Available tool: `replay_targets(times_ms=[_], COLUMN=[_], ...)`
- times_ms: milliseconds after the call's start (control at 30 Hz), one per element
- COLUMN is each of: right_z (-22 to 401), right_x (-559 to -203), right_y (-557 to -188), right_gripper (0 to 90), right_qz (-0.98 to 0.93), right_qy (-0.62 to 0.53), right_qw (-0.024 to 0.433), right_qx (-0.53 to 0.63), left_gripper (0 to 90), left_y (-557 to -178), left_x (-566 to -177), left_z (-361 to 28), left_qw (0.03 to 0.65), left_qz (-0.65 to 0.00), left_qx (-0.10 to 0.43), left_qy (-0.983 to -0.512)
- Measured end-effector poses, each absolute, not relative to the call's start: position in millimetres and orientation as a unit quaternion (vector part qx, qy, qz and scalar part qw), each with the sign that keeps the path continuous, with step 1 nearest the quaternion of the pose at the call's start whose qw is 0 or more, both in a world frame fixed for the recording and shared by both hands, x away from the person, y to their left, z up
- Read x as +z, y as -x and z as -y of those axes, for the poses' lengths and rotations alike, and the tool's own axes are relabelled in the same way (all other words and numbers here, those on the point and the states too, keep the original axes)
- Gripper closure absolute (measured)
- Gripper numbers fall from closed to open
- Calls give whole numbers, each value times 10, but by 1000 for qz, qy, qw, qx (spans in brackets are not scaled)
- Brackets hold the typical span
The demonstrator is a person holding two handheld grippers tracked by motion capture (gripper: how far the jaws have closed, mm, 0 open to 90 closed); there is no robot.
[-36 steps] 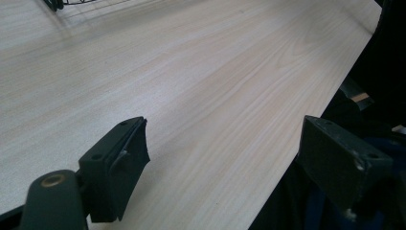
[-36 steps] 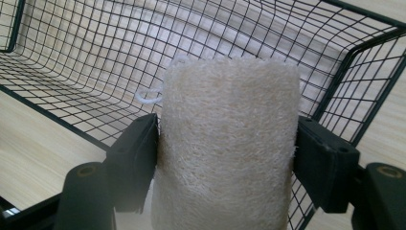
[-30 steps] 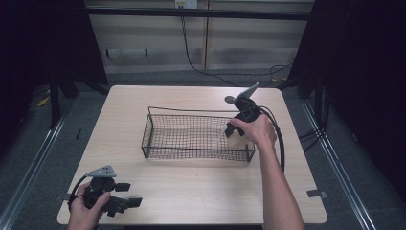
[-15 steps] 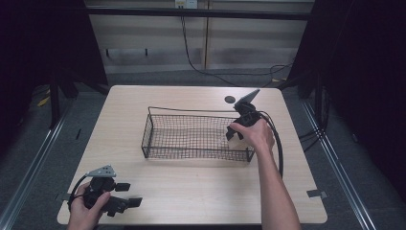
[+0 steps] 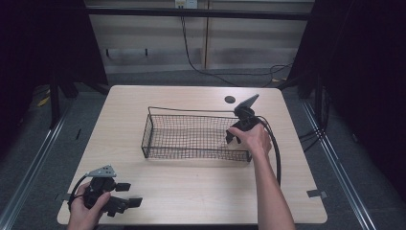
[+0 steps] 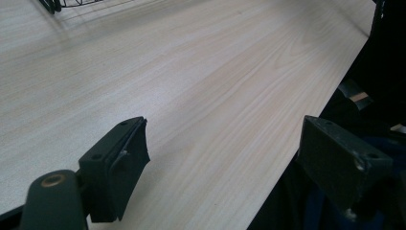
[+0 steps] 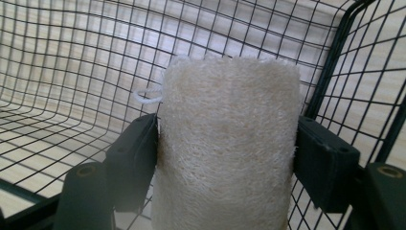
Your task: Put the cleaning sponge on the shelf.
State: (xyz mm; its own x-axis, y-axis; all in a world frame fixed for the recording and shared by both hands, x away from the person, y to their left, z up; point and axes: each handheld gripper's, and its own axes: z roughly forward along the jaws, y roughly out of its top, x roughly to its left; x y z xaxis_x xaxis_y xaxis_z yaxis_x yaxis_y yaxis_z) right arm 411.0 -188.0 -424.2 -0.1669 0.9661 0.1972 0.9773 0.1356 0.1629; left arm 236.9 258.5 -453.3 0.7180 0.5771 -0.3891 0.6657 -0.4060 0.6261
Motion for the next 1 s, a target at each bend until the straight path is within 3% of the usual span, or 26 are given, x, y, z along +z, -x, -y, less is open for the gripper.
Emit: replay_targets(times_ms=[1000], right_z=[1803], right_x=[-4357], right_y=[-4042], right_gripper=[285], right_qz=[738], right_qy=[667], right_qw=[-1], right_qx=[-101], left_gripper=[174], left_y=[-2364], left_x=[-4529], left_z=[-2570], left_qw=[399], left_qz=[-368], left_qx=[-56], left_qy=[-838])
